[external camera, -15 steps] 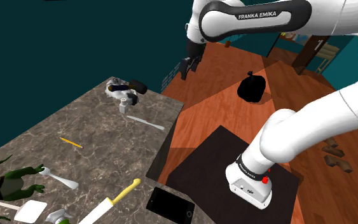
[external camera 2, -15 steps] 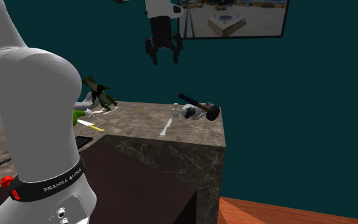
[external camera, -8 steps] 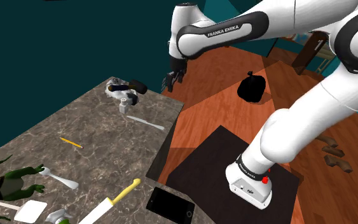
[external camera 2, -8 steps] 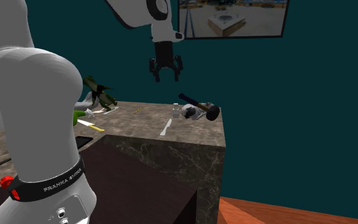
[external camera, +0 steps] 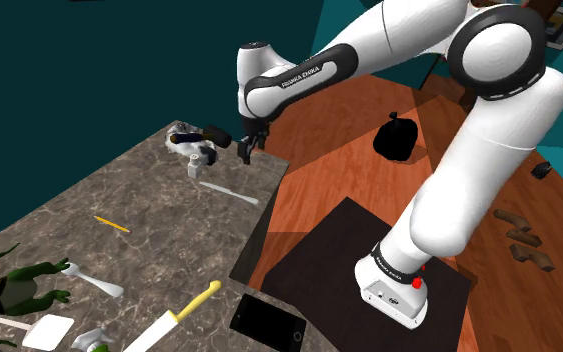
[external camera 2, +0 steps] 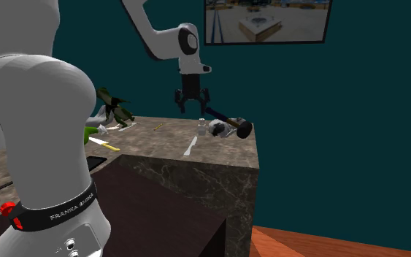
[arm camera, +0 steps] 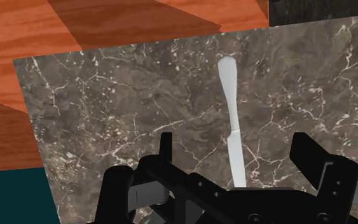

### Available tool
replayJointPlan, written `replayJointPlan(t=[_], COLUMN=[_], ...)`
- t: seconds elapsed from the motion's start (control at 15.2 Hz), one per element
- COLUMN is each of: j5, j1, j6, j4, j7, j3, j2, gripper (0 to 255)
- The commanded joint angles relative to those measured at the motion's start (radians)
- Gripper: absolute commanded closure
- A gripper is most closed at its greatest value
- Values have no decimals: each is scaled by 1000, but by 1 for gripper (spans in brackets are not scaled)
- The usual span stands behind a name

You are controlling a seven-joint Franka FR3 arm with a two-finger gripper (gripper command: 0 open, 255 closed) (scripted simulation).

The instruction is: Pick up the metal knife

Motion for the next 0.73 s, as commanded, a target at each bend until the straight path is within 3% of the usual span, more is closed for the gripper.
replayJointPlan(t=[0.0,0.66], j5=[-7,-38], j1=[8,50], j6=[25,71], j4=[30,254], j7=[9,29], j3=[6,18], j2=[74,429], gripper=[0,0])
